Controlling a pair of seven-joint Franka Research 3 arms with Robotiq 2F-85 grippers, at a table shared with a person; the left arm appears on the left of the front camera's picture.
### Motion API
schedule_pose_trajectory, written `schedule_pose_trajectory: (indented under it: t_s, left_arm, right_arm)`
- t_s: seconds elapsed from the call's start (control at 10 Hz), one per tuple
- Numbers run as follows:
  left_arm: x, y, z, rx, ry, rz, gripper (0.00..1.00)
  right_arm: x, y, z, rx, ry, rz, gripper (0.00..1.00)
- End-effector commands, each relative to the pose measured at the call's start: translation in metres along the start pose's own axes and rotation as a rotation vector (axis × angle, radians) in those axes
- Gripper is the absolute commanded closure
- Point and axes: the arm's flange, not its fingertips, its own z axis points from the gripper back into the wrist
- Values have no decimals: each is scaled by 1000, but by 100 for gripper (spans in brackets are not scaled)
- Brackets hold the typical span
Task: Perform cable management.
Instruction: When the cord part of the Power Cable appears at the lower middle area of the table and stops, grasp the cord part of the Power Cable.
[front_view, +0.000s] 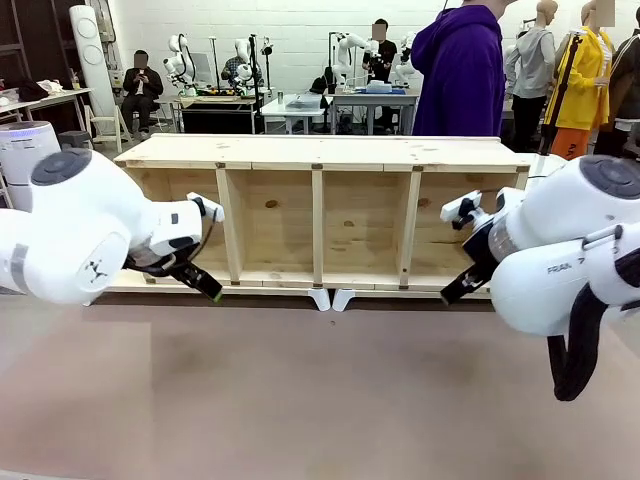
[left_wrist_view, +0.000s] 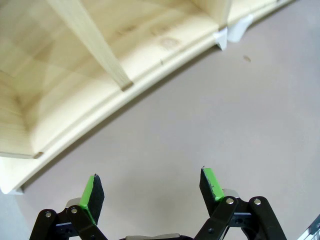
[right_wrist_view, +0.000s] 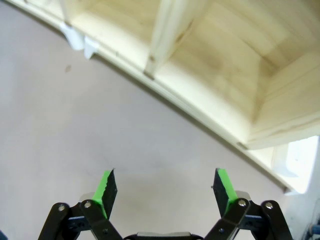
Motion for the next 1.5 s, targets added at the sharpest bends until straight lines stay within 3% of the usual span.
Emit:
schedule_pose_trajectory:
  t_s: [0.0,0.4,0.8,1.2,1.4]
  left_arm:
    - [-74,-1,45,25,-36,30,0]
    - [-126,4,99,125,-97,50,0]
    - [-173,0,133,183,-178,108,0]
    - [-197,-2,141,200,-236,163,0]
    - [-197,8,134,162,-238,156,0]
  right_arm:
    - [-72,25,50,-54,-32,-20,0]
    - [-111,46,110,-148,-110,-56,0]
    - [-142,67,143,-214,-154,-120,0]
    - [-191,50,151,-239,-175,-276,0]
    - [-210,34,148,-219,-178,-273,0]
